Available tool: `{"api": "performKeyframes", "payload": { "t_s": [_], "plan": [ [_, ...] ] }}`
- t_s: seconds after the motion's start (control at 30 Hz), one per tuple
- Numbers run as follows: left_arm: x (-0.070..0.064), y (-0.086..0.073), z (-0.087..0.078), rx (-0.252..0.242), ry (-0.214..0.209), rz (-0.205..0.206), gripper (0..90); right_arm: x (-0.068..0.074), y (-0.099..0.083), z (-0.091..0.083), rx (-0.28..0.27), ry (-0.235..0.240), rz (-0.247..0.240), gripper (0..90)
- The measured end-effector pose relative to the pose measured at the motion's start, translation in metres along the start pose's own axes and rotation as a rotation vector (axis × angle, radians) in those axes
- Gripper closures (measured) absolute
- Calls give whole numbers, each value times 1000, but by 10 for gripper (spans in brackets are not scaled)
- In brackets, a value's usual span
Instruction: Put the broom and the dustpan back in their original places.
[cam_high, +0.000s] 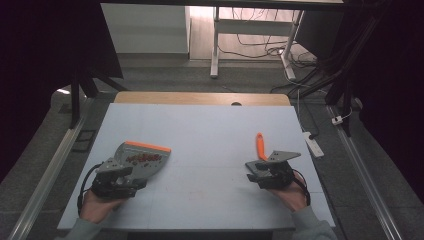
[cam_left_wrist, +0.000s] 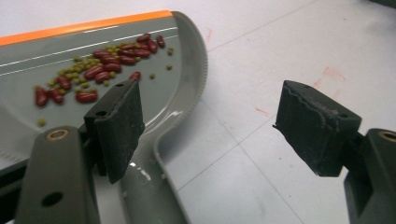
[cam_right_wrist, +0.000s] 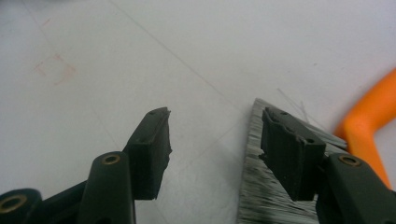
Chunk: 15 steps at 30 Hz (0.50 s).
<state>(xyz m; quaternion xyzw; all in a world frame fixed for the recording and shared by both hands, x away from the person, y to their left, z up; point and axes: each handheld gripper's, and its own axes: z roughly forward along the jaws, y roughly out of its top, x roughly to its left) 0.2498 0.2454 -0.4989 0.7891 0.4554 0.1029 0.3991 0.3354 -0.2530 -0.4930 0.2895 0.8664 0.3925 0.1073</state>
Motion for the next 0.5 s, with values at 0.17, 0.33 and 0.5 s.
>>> {"api": "performKeyframes", "payload": {
  "t_s": [0.17, 0.33, 0.5],
  "plan": [
    [-1, 0, 4, 18, -18, 7, 245, 1, -3, 0, -9, -5, 1, 433],
    [-3, 0, 4, 25, -22, 4, 245, 1, -2, -4, -41, -7, -12, 439],
    [-2, 1, 5, 24, -28, -4, 245, -1, -2, -7, -66, -16, -17, 439]
  ]
}}
